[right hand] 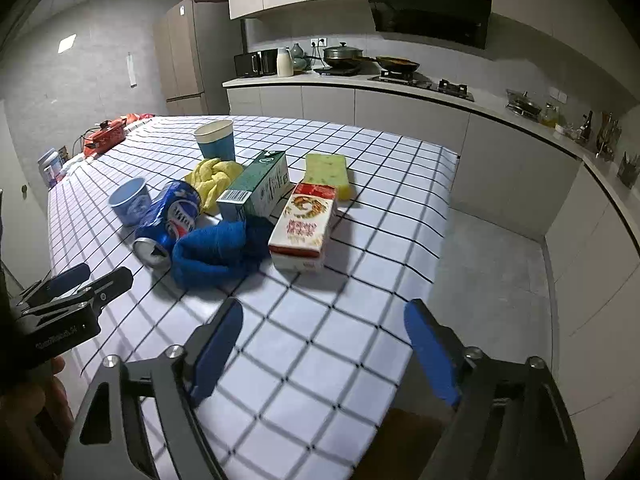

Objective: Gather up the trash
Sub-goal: 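Move both tools back toward the blue can and cloth on the table, then grasp the blue Pepsi can with the left tool while the right tool grasps the milk carton, then carry the Pepsi can and milk carton with both tools over the black bin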

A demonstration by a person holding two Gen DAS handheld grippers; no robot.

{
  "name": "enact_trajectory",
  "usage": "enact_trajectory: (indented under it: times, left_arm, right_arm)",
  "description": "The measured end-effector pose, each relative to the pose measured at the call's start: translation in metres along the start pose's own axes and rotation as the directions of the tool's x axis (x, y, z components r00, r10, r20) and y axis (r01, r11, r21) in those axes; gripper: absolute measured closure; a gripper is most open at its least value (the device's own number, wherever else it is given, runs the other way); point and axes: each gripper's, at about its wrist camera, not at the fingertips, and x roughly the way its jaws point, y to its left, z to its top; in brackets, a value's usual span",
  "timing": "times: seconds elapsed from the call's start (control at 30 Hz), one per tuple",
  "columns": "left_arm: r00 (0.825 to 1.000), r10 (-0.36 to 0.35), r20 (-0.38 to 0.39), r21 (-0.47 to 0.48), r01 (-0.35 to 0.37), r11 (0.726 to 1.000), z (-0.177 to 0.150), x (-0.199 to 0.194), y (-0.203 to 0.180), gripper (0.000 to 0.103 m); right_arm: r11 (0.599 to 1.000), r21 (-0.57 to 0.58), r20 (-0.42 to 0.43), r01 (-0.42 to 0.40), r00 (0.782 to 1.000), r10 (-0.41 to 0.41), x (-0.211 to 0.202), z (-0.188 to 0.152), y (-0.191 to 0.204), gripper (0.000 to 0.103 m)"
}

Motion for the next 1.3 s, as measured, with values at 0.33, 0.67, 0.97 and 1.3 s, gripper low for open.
enact_trajectory:
  times: [0.33,0.67,0.97,1.3]
  left_arm:
    - [1.0,0.008,-0.026,-0.034,-0.009,0.999,0.036,0.048,0.008,0.021]
    - [0.996,0.021,-0.086,-0.013,-0.022,1.0,0.052,0.083,0.009,0.036]
    - [0.992,0.01,-0.128,0.012,-0.008,1.0,0.054,0.099,0.008,0.035]
    - [0.999,0.019,-0.046,0.046,-0.016,0.999,0.052,0.069,0.01,0.038]
  right_arm:
    - [1.0,0.026,-0.047,-0.004,0.999,0.005,0.078,0.038,0.01,0.023]
    - [0.999,0.046,-0.103,0.002,0.995,0.003,0.129,0.06,0.01,0.028]
    - [0.998,0.063,-0.169,0.004,0.986,0.007,0.167,0.07,0.006,0.048]
    - [0.997,0.077,-0.099,-0.007,0.995,0.015,0.137,0.07,-0.001,0.051]
